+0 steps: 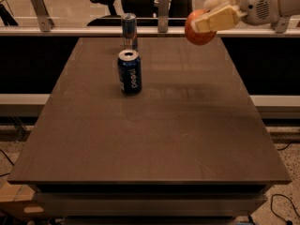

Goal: Move apple near pepsi can

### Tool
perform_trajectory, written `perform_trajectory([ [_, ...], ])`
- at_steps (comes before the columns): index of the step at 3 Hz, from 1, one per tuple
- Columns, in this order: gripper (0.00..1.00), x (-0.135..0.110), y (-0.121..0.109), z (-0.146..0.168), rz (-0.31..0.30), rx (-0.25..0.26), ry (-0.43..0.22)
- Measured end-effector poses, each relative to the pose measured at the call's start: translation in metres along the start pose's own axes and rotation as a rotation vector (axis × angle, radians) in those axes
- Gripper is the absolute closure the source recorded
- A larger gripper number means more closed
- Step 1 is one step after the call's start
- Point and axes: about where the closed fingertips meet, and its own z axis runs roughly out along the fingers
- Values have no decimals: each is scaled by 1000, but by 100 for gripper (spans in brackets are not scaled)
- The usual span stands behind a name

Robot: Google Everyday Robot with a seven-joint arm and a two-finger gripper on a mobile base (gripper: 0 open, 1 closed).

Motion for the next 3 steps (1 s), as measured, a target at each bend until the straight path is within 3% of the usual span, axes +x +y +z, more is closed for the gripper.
perform_trajectory([
  [1, 100, -2, 18, 4, 6, -1, -23],
  [3, 100, 5, 40, 28, 22, 72, 93],
])
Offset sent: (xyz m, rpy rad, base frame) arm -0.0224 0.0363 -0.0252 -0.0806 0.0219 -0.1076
